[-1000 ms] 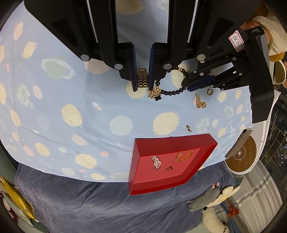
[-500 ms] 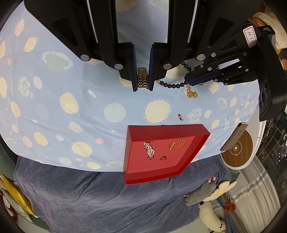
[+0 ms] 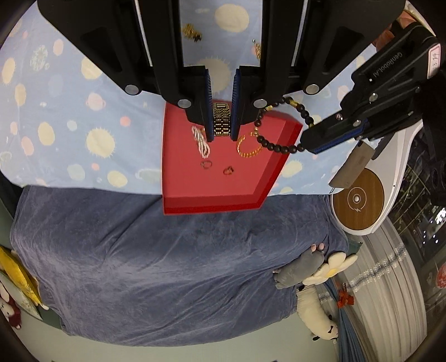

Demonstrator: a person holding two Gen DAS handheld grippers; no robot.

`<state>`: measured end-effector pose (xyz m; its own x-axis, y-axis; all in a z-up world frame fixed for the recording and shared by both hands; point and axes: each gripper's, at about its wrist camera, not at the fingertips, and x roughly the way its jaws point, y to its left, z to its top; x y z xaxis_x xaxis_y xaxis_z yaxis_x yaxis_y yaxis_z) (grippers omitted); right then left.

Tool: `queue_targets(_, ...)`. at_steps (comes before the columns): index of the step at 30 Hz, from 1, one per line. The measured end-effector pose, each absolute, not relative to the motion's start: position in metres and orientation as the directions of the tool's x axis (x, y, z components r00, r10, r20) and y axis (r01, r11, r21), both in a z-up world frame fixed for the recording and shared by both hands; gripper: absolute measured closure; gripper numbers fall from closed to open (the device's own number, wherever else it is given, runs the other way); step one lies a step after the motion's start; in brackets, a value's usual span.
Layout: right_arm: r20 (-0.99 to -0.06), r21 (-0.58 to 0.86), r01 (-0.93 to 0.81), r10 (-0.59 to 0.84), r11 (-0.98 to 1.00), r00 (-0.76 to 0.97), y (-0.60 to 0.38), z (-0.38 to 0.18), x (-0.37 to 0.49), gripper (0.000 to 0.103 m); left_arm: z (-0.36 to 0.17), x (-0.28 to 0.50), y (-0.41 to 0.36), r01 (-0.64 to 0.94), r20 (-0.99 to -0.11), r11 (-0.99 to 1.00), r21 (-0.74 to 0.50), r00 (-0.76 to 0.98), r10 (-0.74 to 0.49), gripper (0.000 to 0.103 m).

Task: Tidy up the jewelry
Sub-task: 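Carry the bead bracelet and gold watch into the red box and open both tools, then withdraw the left tool while the right tool grasps the gold clover-pendant chain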

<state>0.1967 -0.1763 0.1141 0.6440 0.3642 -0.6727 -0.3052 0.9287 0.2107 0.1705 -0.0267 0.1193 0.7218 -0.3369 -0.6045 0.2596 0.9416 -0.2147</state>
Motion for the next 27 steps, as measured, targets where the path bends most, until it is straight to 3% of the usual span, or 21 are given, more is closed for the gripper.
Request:
queue_targets(5,-0.686,0.206,-0.281,0.343,0.938,0.642,-0.162,0.098,0.248,0.092,0.109,0.229,-0.005,0.198,-0.612,0.96,-0.196,0.74,-0.278,0.098)
queue_targets(15,-0.743,0.21,-0.223,0.304,0.952,0.597,-0.154,0.03,0.317,0.091,0.041,0.311,0.028,0.106,-0.696,0.972,-0.208,0.682,-0.224,0.097)
queue_targets(16,-0.74,0.2,-0.215,0.291,0.956,0.607,-0.156,0.028,0.316,0.09,0.036,0.316,0.031,0.089,-0.704,0.974,-0.21,0.677,-0.213,0.091)
queue_targets(17,-0.737,0.194,-0.212,0.285,0.958,0.613,-0.157,0.029,0.315,0.088,0.032,0.318,0.033,0.076,-0.71,0.973,-0.219,0.672,-0.212,0.072)
queue_targets(19,-0.722,0.193,-0.208,0.282,0.959,0.632,-0.162,0.035,0.308,0.088,0.032,0.315,0.039,0.038,-0.7,0.973,-0.227,0.688,-0.19,0.053)
queue_targets(23,-0.693,0.214,-0.214,0.303,0.953,0.654,-0.175,0.058,0.286,0.088,0.046,0.297,0.049,0.015,-0.686,0.973,-0.229,0.707,-0.173,0.05)
queue_targets(27,-0.676,0.23,-0.228,0.324,0.946,0.662,-0.186,0.082,0.246,0.078,0.069,0.261,0.054,0.015,-0.668,0.969,-0.246,0.722,-0.181,0.044)
